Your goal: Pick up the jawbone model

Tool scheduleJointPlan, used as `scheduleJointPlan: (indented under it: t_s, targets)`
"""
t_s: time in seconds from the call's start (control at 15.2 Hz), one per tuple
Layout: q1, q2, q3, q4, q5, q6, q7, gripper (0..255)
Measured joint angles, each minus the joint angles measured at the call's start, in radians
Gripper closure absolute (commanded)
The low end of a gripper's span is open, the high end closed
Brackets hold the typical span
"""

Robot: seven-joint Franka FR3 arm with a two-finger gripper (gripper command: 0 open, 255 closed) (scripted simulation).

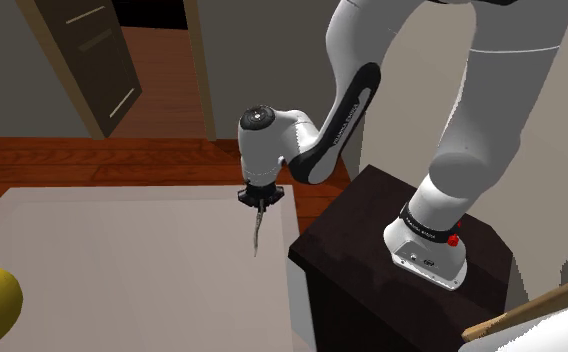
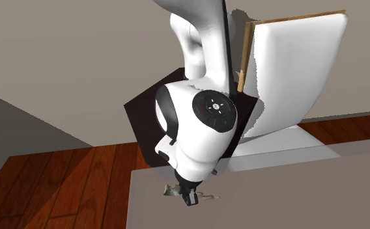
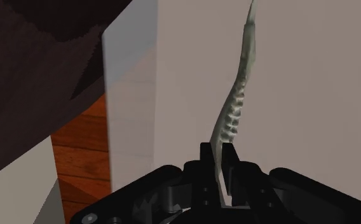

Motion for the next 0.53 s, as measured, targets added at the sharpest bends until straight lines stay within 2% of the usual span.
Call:
scheduleJointPlan:
  t_s: [0.53]
  targets:
    - [-0.073, -0.138, 0.109, -0.03, 0.223, -0.05, -0.172, 255]
